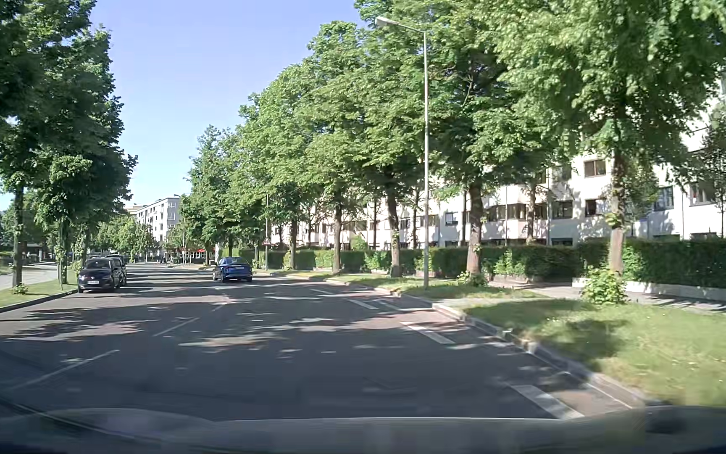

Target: Follow the waypoints while adhering to traffic rules and regulations

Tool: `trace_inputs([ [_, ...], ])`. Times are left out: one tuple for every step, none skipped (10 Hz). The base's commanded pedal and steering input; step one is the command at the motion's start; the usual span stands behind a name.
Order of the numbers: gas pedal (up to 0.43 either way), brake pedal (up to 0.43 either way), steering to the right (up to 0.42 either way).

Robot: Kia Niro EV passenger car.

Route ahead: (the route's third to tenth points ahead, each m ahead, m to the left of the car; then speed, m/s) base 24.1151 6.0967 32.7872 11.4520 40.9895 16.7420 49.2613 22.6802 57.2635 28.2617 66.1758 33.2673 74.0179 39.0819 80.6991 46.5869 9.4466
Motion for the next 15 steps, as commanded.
trace_inputs([
  [0.138, 0.000, -0.049],
  [0.138, 0.000, -0.050],
  [0.138, 0.000, -0.050],
  [0.138, 0.000, -0.051],
  [0.138, 0.000, -0.055],
  [0.138, 0.000, -0.059],
  [0.130, 0.000, -0.066],
  [0.130, 0.000, -0.073],
  [0.118, 0.000, -0.076],
  [0.118, 0.000, -0.076],
  [0.110, 0.000, -0.073],
  [0.098, 0.000, -0.070],
  [0.079, 0.000, -0.070],
  [0.059, 0.000, -0.079],
  [0.039, 0.000, -0.091],
])
